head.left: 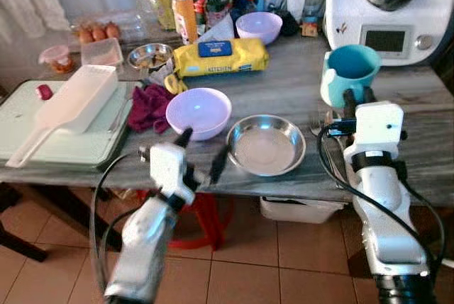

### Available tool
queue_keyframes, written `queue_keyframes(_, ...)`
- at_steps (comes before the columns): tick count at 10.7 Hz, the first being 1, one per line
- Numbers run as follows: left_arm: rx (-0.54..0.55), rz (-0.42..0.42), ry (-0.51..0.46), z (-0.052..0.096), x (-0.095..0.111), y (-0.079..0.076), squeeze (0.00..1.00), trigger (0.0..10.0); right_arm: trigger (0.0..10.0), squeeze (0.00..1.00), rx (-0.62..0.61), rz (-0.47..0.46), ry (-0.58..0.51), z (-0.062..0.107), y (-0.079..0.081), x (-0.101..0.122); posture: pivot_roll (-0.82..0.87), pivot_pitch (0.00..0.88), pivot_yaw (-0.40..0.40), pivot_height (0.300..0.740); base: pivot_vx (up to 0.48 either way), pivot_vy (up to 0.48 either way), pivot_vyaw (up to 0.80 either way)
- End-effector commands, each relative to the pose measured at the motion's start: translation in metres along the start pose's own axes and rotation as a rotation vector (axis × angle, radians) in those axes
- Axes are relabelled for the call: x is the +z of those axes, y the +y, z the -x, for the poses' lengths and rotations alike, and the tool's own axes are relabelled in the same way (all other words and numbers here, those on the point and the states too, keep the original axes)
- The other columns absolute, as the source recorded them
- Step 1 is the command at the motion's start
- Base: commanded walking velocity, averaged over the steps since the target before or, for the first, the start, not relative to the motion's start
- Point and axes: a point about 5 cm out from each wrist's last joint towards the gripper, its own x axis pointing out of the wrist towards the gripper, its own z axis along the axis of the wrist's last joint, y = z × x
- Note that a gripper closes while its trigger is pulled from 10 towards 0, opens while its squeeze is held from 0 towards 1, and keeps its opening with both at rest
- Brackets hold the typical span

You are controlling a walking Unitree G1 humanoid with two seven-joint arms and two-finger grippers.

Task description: Setting the table

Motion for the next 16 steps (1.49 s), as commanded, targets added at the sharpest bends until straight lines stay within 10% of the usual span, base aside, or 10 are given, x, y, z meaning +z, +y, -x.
queue_keyframes(1, -0.02, -0.002, 0.005, 0.003, 0.001, 0.001, 0.0, 10.0, 10.0, 0.0, 0.023, -0.017, -0.016, -0.005, 0.0, 0.003, -0.15, 0.134, 0.06, 0.74, 0.0, 0.0, 0.0)
queue_keyframes(9, -0.095, -0.001, 0.06, 0.025, -0.002, 0.0, 0.0, 10.0, 10.0, 0.0, 0.27, -0.099, 0.008, -0.053, 0.012, 0.001, -0.11, 0.21, 0.071, 0.74, 0.0, 0.0, 0.0)
queue_keyframes(16, -0.096, -0.009, 0.057, 0.026, 0.009, -0.001, 0.0, 10.0, 10.0, 0.0, 0.337, -0.177, 0.051, -0.061, 0.031, -0.016, -0.07, 0.22, 0.085, 0.74, 0.0, 0.0, 0.0)
